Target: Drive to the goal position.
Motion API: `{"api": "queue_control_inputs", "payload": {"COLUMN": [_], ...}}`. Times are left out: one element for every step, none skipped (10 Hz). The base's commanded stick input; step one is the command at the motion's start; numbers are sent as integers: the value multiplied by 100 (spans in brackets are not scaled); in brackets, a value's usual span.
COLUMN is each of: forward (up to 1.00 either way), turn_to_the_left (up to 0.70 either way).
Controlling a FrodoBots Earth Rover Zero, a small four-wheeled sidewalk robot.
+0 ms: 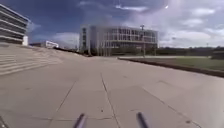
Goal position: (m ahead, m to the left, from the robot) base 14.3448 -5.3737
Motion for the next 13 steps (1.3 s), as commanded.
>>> {"api": "queue_control_inputs", "payload": {"forward": [50, 50, 50, 50, 50, 50, 50, 50, 50, 50, 50, 50, 50], "turn_to_the_left": [0, 0, 0, 0, 0, 0, 0, 0, 0, 0, 0, 0, 0]}}
